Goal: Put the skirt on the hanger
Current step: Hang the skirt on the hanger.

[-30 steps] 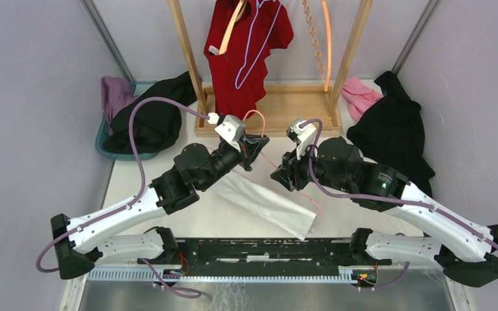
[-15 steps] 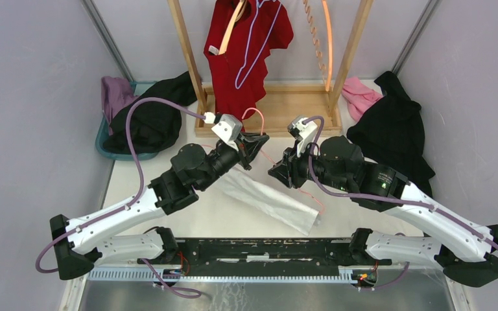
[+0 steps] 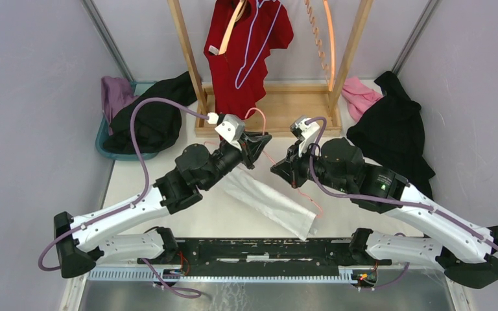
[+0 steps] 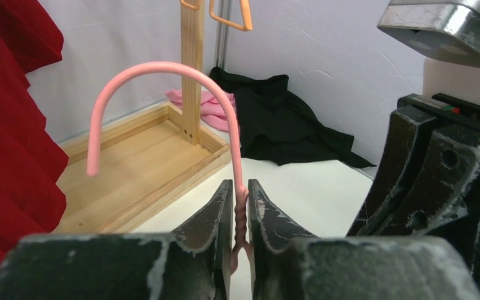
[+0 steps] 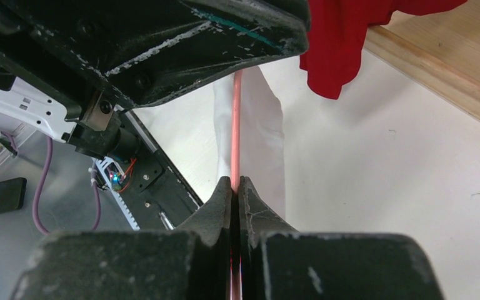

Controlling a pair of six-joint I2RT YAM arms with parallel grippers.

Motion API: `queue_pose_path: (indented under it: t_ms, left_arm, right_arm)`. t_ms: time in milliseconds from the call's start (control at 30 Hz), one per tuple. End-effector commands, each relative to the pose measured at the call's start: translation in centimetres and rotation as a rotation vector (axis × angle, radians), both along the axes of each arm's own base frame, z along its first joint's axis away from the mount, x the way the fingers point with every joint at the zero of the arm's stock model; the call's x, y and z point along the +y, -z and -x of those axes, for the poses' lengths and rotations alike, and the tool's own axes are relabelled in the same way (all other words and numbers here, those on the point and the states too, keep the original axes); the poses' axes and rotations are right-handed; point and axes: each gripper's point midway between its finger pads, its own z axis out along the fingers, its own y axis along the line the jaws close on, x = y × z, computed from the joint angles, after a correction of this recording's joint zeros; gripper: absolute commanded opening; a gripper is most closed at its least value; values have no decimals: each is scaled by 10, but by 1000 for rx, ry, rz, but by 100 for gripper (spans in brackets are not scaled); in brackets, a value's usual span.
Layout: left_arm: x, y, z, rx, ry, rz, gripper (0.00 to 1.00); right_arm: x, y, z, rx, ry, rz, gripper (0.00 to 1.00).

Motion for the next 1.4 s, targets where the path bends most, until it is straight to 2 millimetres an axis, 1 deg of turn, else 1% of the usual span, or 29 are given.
queue_pose_path:
  t_ms: [0, 100, 133, 333, 433, 500, 533, 600, 767, 867, 967, 1033, 1167, 1300, 1367]
  left_arm:
    - [2, -30, -6, -44, -39, 70, 27]
    - [0, -27, -8, -39, -44, 62, 40]
    - [-1, -26, -9, -37, -46, 60, 43]
    - [-5, -23, -11, -28, -45, 55, 45]
    - [-6, -28, -10, -22, -38, 65, 51]
    - [-9, -31, -9, -11, -28, 61, 52]
    - [-10, -28, -10, 7, -27, 39, 52]
    - [-11, -29, -10, 27, -27, 19, 53]
    - [-10, -24, -12, 88, -48, -18, 58]
    - [-8, -25, -11, 111, -47, -28, 62]
    - [-8, -27, -9, 129, -40, -37, 63]
    - [-6, -31, -7, 140, -39, -41, 64]
    - [-1, -32, -2, 165, -30, -54, 65]
    - [10, -39, 6, 181, -27, -41, 67]
    - [19, -42, 10, 191, -32, -35, 67]
  right_arm:
    - [1, -26, 0, -53, 6, -104, 1]
    - [-2, -27, 0, -61, 13, -113, 1]
    - [-3, -27, 1, -64, 14, -114, 1]
    - [-10, -25, 1, -72, 33, -118, 1]
    - [-15, -23, 1, -75, 48, -118, 1]
    - [-19, -22, 0, -79, 60, -119, 1]
    - [-20, -20, 0, -81, 65, -117, 1]
    - [-22, -20, 0, -83, 68, -119, 1]
    - [-26, -17, 1, -82, 74, -116, 1]
    - [-28, -17, 2, -81, 79, -118, 1]
    - [-31, -18, 2, -86, 85, -122, 1]
    - [-34, -19, 3, -89, 91, -125, 1]
    - [-40, -24, 3, -97, 106, -131, 1]
    - [-48, -32, 5, -109, 117, -135, 1]
    - [-53, -37, 6, -117, 124, -130, 1]
